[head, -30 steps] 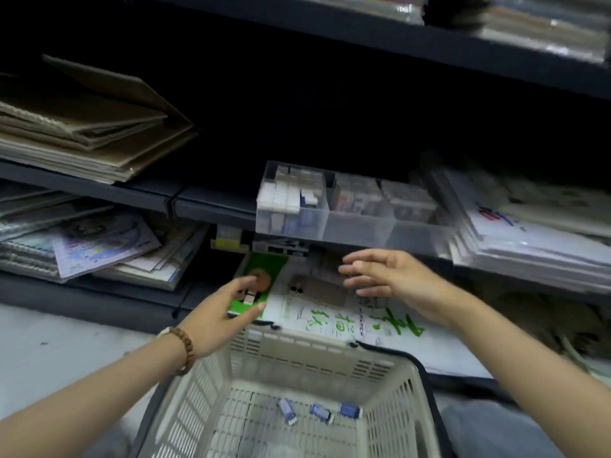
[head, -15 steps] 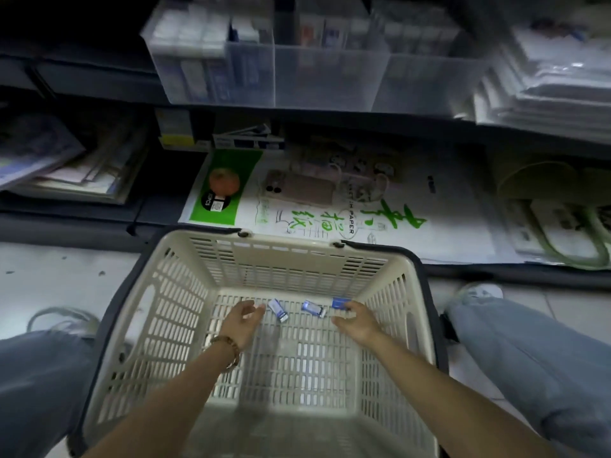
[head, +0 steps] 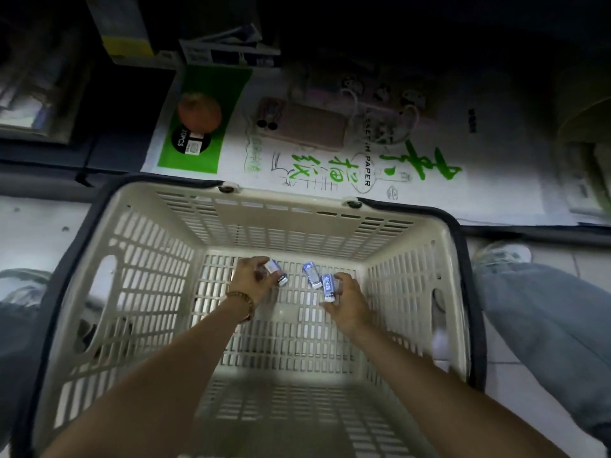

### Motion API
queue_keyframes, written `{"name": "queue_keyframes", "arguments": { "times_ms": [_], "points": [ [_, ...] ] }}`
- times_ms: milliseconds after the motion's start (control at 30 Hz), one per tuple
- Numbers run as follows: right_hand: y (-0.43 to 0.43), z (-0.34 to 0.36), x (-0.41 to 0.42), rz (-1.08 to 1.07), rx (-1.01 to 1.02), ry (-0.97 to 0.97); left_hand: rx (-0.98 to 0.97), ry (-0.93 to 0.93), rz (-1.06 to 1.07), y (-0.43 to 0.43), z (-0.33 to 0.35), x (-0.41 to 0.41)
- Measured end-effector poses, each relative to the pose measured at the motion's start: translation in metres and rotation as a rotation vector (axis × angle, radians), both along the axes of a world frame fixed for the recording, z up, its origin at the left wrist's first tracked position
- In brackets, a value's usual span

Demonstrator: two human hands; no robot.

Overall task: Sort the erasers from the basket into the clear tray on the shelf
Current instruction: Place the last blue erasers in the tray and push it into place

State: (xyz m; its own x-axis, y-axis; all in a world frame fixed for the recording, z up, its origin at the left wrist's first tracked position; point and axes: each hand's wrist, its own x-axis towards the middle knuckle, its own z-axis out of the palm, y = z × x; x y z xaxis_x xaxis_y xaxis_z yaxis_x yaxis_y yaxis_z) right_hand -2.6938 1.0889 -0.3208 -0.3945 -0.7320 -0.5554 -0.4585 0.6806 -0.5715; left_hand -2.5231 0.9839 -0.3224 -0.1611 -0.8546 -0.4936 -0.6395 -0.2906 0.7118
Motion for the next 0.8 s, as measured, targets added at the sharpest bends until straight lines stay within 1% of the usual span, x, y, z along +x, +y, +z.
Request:
{"name": "queue_keyframes", "arguments": {
  "times_ms": [100,233,300,367,433,500,567,667,800],
  "points": [
    [0.010,-0.007,0.006,-0.107,-0.053,0.004,-0.038,0.022,0.015,0.001,-0.004,0.001],
    [0.011,-0.010,0.006,-0.238,-0.105,0.005,-0.099,-0.001,-0.104,0.000,-0.009,0.004],
    [0.010,-0.007,0.008,-0.318,-0.165,0.003,-0.099,-0.016,-0.105,0.001,-0.012,0.006],
    [0.009,-0.001,0.013,-0.336,-0.238,-0.003,-0.097,-0.032,-0.067,0.002,-0.014,0.007],
    [0.004,0.002,0.018,-0.313,-0.268,-0.025,-0.097,-0.031,-0.057,0.004,-0.015,0.006],
    [-0.003,0.000,0.022,-0.303,-0.244,-0.051,-0.095,0.034,-0.063,0.004,-0.016,0.007],
    [-0.012,-0.003,0.025,-0.336,-0.182,-0.064,-0.082,0.092,-0.085,0.002,-0.016,0.010],
    [-0.020,-0.007,0.030,-0.463,-0.124,-0.136,-0.076,0.072,-0.191,-0.002,-0.019,0.018],
    [-0.029,-0.011,0.035,-0.597,-0.101,-0.141,-0.082,0.040,-0.201,-0.007,-0.015,0.015]
  ]
}}
